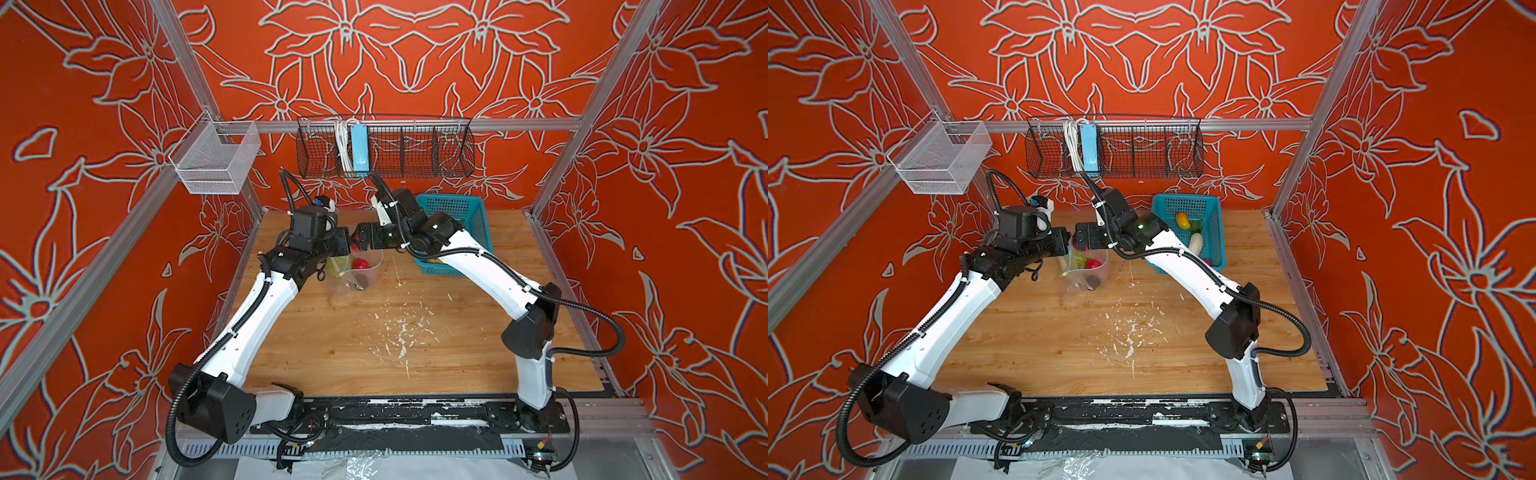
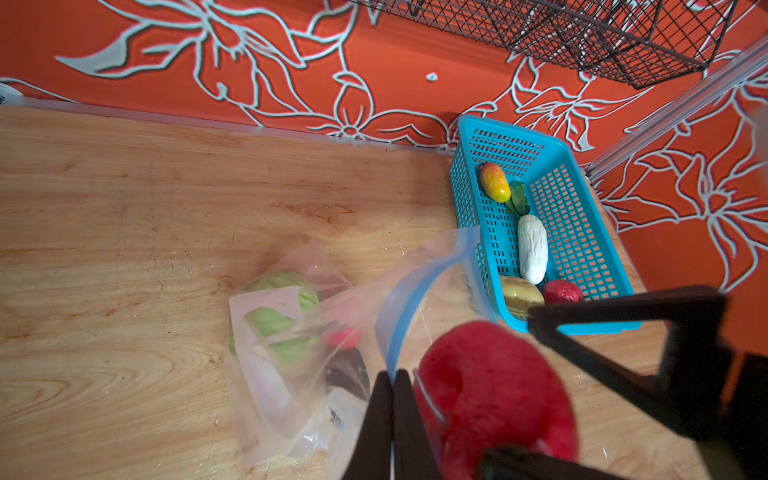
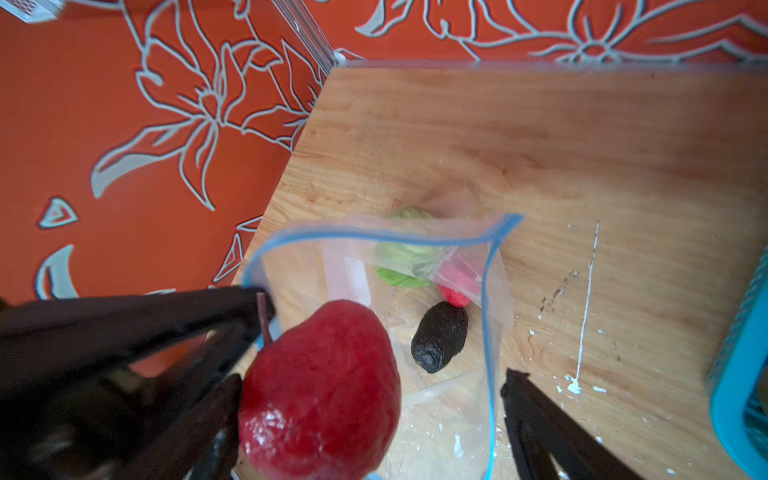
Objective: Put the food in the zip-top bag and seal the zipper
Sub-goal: 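Lower the red beet into the bag and open the right gripper, then raise the right gripper back over the teal basket while the left holds the bag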
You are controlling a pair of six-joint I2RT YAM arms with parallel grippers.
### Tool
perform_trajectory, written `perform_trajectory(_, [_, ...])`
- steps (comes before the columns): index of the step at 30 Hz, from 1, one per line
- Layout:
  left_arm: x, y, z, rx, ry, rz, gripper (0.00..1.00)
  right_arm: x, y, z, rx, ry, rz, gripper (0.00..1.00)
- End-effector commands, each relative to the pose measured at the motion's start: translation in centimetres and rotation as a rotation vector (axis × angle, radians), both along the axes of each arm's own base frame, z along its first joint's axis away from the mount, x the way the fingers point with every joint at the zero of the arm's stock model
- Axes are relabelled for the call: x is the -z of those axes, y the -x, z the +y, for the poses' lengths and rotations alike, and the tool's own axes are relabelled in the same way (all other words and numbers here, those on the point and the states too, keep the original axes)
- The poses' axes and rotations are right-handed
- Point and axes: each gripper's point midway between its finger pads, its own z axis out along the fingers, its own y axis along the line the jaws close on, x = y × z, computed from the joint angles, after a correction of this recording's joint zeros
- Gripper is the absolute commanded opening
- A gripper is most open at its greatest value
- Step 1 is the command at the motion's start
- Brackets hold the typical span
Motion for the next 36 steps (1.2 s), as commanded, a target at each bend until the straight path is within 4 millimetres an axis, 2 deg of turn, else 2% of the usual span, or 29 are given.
perform_trajectory(1, [-0.8,0.4,0.0,0.006,0.013,-0.019,0.0,1.8,-0.4,-0.4,-0.005,-0.065,0.067,0.97])
perform_trajectory(6, [-0.8,0.4,0.0,0.005,0.015,-0.019,0.0,4.3,-0.9,-1.1,-0.019,-0.154,0.134,0.97])
perform_trajectory(10, [-0.8,0.4,0.0,0.003,0.018,-0.021,0.0,4.8,-1.0,-2.0,-0.031,-0.19,0.138,0.98])
perform_trajectory(18, [-0.9,0.5,0.3,-0.01,0.006,-0.028,0.0,4.6,-0.2,-4.5,-0.04,-0.266,0.157,0.98])
perform_trajectory(26, [-0.9,0.5,0.4,-0.013,0.004,-0.03,0.0,3.5,0.4,-6.5,-0.039,-0.234,0.119,0.98])
perform_trajectory(33, [-1.0,0.5,0.5,-0.014,0.002,-0.032,0.0,5.3,0.6,-7.1,-0.032,-0.188,0.166,0.98])
perform_trajectory(36, [-1.0,0.6,0.5,-0.015,0.001,-0.034,0.0,5.2,0.7,-7.3,-0.029,-0.189,0.166,0.98])
